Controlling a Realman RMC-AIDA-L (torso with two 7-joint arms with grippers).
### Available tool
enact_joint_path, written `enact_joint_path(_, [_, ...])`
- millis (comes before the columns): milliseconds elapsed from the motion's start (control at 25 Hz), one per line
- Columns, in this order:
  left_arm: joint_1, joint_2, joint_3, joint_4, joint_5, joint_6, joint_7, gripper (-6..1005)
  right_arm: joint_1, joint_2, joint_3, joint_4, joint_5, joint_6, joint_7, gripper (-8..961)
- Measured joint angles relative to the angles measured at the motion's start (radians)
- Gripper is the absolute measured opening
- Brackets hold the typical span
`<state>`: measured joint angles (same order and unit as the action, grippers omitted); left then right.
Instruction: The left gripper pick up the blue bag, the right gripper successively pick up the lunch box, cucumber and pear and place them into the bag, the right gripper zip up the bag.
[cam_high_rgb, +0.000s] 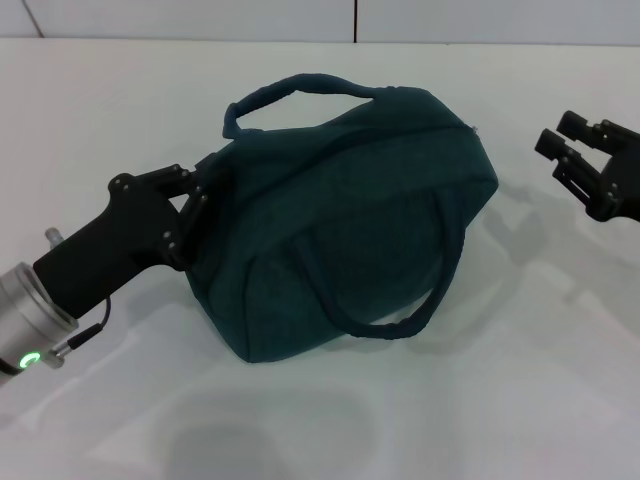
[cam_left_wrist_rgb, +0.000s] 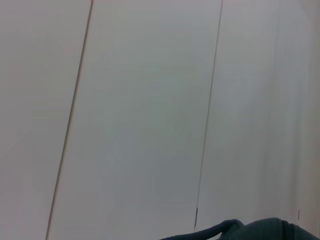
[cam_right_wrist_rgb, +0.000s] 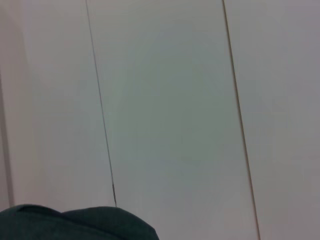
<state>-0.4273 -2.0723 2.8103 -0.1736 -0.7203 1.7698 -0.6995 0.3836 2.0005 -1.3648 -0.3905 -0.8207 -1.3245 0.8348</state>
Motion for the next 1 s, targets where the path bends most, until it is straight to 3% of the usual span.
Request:
enact_joint_path(200, [-0.002, 0.0, 0.001, 0.0, 0.0, 0.0, 0.001, 54, -0.014, -0.006, -0.007, -0.008, -0.011, -0.003, -0.006, 234])
enact_joint_path(400, [-0.005, -0.001, 0.001, 0.0, 0.0, 0.0, 0.003, 54, 0.018, 0.006, -0.005, -0.016, -0.085, 0.069, -0.02, 434])
enact_joint_path(600, [-0.005, -0.001, 0.001, 0.0, 0.002, 0.0, 0.005, 54, 0.071, 0.016, -0.015, -0.022, -0.119, 0.158, -0.028, 454])
enact_joint_path(1000, [-0.005, -0.003, 0.001, 0.0, 0.001, 0.0, 0.008, 55, 0.121, 0.021, -0.101, -0.04, -0.12, 0.172, -0.029, 448])
